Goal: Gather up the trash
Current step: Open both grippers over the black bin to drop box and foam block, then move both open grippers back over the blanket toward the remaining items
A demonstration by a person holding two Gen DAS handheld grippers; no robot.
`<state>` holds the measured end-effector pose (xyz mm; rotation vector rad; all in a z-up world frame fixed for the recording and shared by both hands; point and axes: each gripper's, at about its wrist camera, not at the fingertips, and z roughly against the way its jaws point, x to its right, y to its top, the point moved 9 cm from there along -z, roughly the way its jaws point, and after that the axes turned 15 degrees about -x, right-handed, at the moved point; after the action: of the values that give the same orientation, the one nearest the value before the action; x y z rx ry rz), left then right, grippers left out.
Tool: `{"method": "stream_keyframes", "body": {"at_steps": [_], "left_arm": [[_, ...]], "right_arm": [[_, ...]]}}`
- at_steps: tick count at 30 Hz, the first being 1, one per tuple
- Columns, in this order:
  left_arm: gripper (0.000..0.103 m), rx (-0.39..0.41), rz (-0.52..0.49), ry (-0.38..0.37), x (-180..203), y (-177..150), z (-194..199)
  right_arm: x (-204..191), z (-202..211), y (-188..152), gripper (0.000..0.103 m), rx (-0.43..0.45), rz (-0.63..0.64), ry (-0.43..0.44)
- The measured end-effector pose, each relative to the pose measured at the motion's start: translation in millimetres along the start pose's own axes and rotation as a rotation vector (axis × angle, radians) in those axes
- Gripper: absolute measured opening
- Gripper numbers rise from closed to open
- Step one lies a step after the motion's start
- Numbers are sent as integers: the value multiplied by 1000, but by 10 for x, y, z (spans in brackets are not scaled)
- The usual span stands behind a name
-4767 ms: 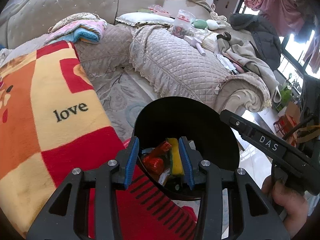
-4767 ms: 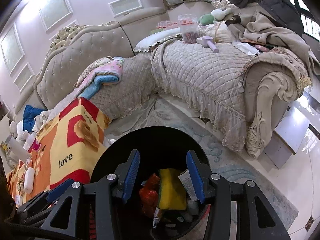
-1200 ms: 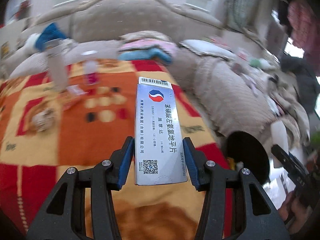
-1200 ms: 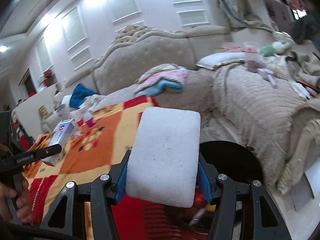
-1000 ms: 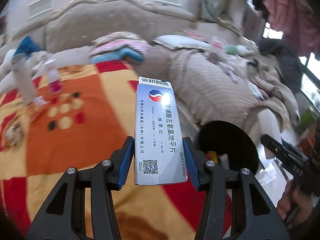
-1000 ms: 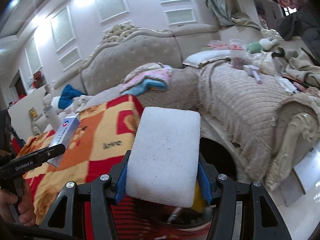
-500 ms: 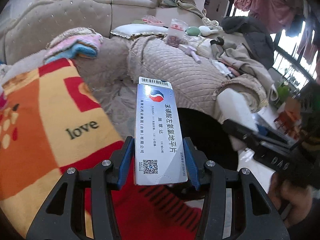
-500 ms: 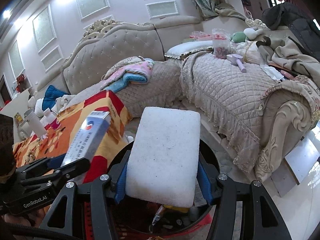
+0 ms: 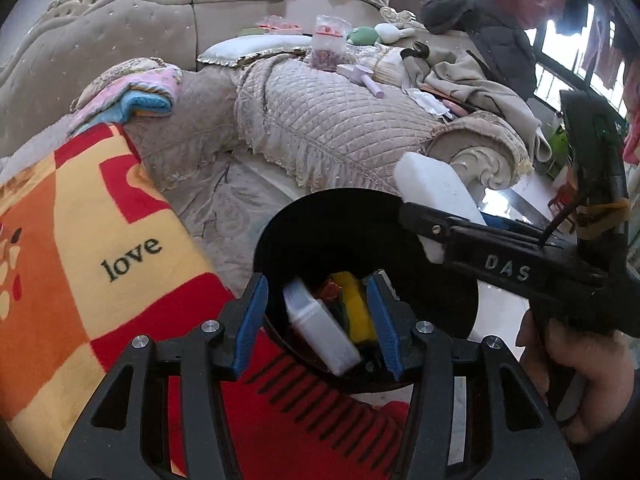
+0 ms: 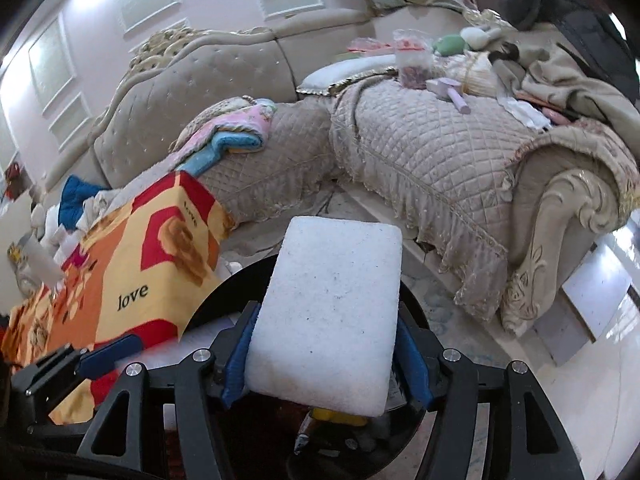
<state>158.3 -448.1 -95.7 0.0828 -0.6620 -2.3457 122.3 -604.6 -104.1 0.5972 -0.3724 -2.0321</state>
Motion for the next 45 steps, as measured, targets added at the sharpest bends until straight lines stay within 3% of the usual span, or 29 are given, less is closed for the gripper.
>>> {"method": "stream_keyframes", "body": {"at_steps": [5, 11, 19, 23, 29, 30, 35, 38, 45], "left_arm": [[50, 10, 59, 1, -141, 6, 57], [51, 24, 102, 1, -261, 11, 133], [51, 36, 116, 10, -333, -2, 212], [51, 50, 144, 26, -448, -65, 337], [56, 85, 189, 132, -819, -253, 688], [60, 89, 205, 146, -914, -297, 758], [64, 103, 292, 182, -1611, -594, 1186], [73, 120, 350, 285, -2276, -855, 1458], [73, 60, 593, 429, -3947, -1656, 1704]], "right_arm": [[-40, 17, -3, 67, 2, -9, 33], [-118, -56, -34, 74, -26, 25, -8], [-186, 38, 17, 79, 23, -5, -23], [-401, 144, 80, 79, 81, -19, -9], [-1015, 145, 22, 79, 115, 7, 35], [-1123, 113, -6, 79, 105, 18, 49], [-1816, -44, -185, 79, 75, 140, 91], [-2198, -121, -318, 79, 55, 241, 127], [-2867, -346, -631, 79, 8, 465, 130]]}}
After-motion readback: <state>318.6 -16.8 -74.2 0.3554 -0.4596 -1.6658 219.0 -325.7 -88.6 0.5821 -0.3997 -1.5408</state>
